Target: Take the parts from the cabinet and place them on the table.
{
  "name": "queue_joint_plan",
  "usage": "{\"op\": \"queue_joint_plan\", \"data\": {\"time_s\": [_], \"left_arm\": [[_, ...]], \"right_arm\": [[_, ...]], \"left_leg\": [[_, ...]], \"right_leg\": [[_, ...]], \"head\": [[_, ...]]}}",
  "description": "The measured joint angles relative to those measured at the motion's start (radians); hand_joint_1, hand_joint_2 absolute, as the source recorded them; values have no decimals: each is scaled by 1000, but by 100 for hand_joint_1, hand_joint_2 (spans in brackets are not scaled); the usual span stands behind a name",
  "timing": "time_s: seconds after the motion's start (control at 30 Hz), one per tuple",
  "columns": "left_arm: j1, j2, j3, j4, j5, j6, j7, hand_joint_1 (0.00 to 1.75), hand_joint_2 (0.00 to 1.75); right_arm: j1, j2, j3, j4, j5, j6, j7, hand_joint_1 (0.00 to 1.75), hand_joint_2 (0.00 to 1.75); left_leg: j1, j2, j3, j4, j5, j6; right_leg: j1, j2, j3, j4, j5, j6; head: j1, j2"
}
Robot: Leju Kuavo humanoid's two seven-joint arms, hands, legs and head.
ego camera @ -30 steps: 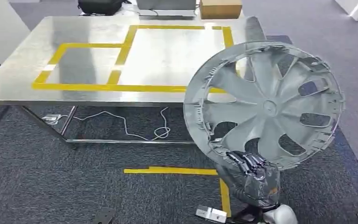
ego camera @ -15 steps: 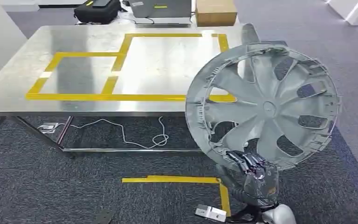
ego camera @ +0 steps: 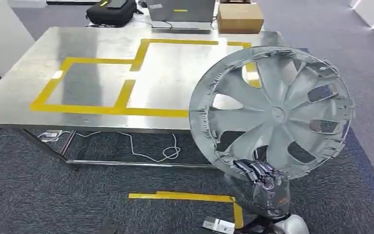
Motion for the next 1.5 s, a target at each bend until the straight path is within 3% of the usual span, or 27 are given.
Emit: {"op": "queue_joint_plan", "data": {"time_s": [0.07,0.17,0.27,0.33,0.4,0.47,0.5,0.57,0.63,0.7,0.77,0.8,0.83,0.87,0.93,0.97,1.0,1.03,1.07,1.17,1.2,1.3,1.33,1.37,1.4,1.47,1.5], "left_arm": [[-1,-2,3,0,-1,0,0,0,0],[-8,-2,5,0,-5,0,-1,0,0],[-11,0,11,0,-8,1,-2,0,0],[-5,0,12,0,-8,1,-2,0,0],[-3,0,13,0,-9,1,-5,0,0],[2,1,15,0,-8,0,-7,0,0],[4,3,17,2,-8,-1,-8,0,0],[7,2,19,2,-8,-1,-9,0,0],[4,1,21,2,-7,0,-11,0,0],[-1,0,23,2,-11,0,-14,0,0],[-5,-2,28,2,-16,0,-14,0,0],[-5,-2,29,2,-20,-1,-14,0,0],[-4,-1,31,2,-22,-1,-14,0,0],[-2,-1,32,2,-23,-1,-14,0,0],[-3,-3,34,2,-23,-2,-18,0,0],[-3,-4,35,2,-23,-2,-20,0,0],[-3,-4,37,2,-23,-2,-21,0,0],[-4,-4,38,2,-27,-4,-24,0,0],[-5,-4,39,3,-33,-8,-24,0,0],[-12,-5,39,2,-44,-16,-31,0,0],[-14,-6,39,2,-46,-20,-32,0,0],[-18,-5,39,2,-65,-42,-31,0,0],[-18,-5,39,2,-72,-56,-30,0,0],[-20,-5,39,2,-78,-66,-29,0,0],[-23,-5,38,2,-82,-76,-29,0,0],[-29,-5,37,2,-92,-86,-27,0,0],[-33,-5,37,2,-97,-93,-26,0,0]], "right_arm": [[1,0,7,0,11,0,9,175,175],[-4,0,6,4,18,0,13,175,175],[-18,3,5,11,24,0,19,175,175],[-16,3,5,18,26,0,21,175,175],[-19,3,4,28,27,0,25,175,175],[-24,3,4,36,33,0,26,175,175],[-30,3,4,45,38,0,26,175,175],[-34,6,5,53,44,-1,30,175,175],[-40,6,5,58,51,-1,43,175,175],[-54,6,4,67,58,-1,51,175,175],[-65,6,0,72,60,-1,51,175,175],[-67,6,-4,75,60,-1,51,175,175],[-68,6,-8,79,59,-1,52,175,175],[-68,6,-13,83,57,-1,54,175,175],[-71,6,-25,91,54,-1,58,175,175],[-74,6,-28,93,54,-1,58,175,175],[-80,6,-35,99,56,-1,59,175,175],[-87,6,-40,101,71,-1,69,175,175],[-88,5,-47,104,97,-1,90,175,175],[-110,4,-69,125,114,-1,122,175,175],[-124,2,-76,137,111,-1,130,175,175],[-193,-21,-81,216,79,1,158,175,175],[-226,-38,-74,268,41,9,167,175,175],[-261,-56,-64,314,-3,26,166,175,175],[-296,-73,-52,365,-49,46,162,175,175],[-360,-95,-27,450,-105,86,155,175,175],[-386,-102,-10,487,-122,101,148,175,175]], "left_leg": [[1,6,14,1,-4,-17],[1,7,7,47,-9,-30],[7,7,-114,233,-83,-45],[7,7,-168,269,-107,-46],[6,7,-164,176,-38,-42],[2,9,-160,48,129,-25],[-8,11,-181,77,86,-21],[-13,11,-170,47,113,0],[-6,8,-145,25,110,9],[-2,7,-117,4,108,15],[-2,8,-106,2,94,22],[-2,8,-97,2,85,22],[-2,7,-86,2,76,22],[-2,4,-73,2,67,22],[-2,-1,-43,2,46,18],[-2,-1,-34,2,38,15],[-4,0,-31,1,32,8],[-5,1,-39,5,27,1],[-5,2,-38,3,24,-5],[-6,2,-29,14,16,-17],[-5,5,-51,60,6,-25],[4,6,-173,268,-80,-38],[5,6,-197,293,-79,-40],[6,6,-200,278,-54,-41],[8,6,-185,220,-4,-41],[9,8,-127,53,107,-37],[5,9,-123,28,95,-33]], "right_leg": [[3,6,17,1,18,-20],[-7,6,60,-17,3,-34],[-7,6,88,-20,-22,-39],[-7,10,118,-20,-45,-38],[-7,12,156,-20,-73,-33],[-7,11,170,-25,-97,-29],[-7,15,191,-22,-102,-24],[-5,17,202,-26,-108,-8],[-5,16,208,-25,-102,0],[-7,12,137,84,-97,6],[-8,12,36,216,-157,15],[-8,11,-2,254,-185,17],[-8,11,-24,261,-187,19],[-8,11,-29,233,-155,19],[-8,10,5,81,-17,14],[-8,10,17,23,31,11],[-2,8,10,23,7,7],[1,9,29,-4,8,-5],[2,9,21,-3,21,-12],[-8,7,46,-20,19,-23],[-9,6,54,-25,17,-27],[-9,7,62,-26,9,-36],[-9,10,66,-26,7,-36],[-9,12,70,-26,5,-35],[-9,13,75,-26,3,-34],[-9,14,83,-26,-1,-30],[-8,15,82,-26,0,-26]], "head": [[-1,0],[0,0],[-4,0],[-3,0],[-3,0],[-4,0],[4,0],[-2,0],[0,0],[6,0],[5,0],[4,0],[4,0],[4,0],[5,0],[5,0],[2,0],[6,0],[0,0],[0,0],[-5,0],[-6,0],[-7,0],[-6,0],[-6,0],[-7,0],[-5,0]]}}
